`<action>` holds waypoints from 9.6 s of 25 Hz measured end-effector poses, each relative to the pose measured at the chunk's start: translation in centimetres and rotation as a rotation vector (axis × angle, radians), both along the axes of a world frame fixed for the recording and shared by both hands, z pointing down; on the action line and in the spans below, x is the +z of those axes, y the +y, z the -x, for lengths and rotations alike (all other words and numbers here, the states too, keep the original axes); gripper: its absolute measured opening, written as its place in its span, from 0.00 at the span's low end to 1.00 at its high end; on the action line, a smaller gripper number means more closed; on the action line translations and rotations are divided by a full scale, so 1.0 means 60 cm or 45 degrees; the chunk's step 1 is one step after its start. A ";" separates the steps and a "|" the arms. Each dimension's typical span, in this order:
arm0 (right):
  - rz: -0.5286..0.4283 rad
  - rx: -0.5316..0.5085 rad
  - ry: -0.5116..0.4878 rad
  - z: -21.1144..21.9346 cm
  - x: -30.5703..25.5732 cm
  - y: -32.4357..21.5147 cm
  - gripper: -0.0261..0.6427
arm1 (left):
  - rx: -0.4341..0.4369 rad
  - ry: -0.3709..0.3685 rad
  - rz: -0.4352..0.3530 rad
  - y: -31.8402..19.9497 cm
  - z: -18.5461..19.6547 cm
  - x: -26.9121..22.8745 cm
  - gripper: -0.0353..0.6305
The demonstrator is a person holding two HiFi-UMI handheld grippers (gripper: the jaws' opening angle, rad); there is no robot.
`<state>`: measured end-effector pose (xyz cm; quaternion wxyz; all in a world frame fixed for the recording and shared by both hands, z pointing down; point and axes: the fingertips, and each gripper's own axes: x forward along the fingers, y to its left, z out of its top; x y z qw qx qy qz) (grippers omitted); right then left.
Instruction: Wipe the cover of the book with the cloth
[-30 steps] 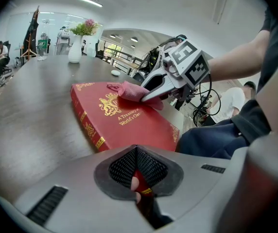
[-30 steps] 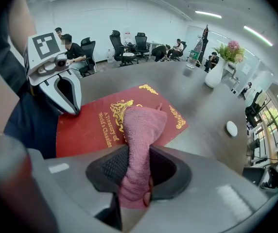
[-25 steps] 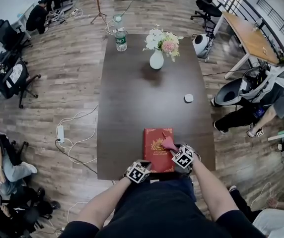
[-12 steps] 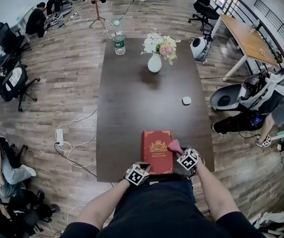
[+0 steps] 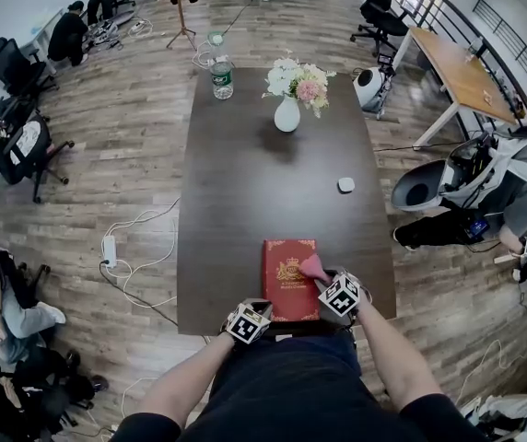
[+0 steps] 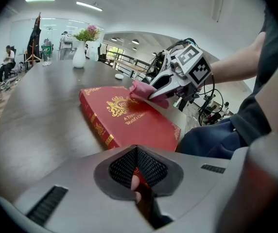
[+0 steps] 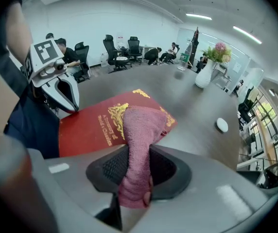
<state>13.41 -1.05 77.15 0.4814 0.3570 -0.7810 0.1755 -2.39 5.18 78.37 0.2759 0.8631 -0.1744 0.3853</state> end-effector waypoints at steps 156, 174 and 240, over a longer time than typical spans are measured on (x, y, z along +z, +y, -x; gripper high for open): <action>0.119 0.121 0.063 -0.050 0.032 0.056 0.21 | 0.005 0.017 -0.013 0.003 0.001 0.009 0.05; 0.024 -0.118 -0.033 0.118 -0.012 0.010 0.21 | -0.005 0.034 -0.013 0.009 0.000 0.011 0.05; 0.104 -0.561 -0.101 0.223 0.047 0.033 0.21 | -0.434 -0.249 -0.018 -0.004 0.012 0.020 0.05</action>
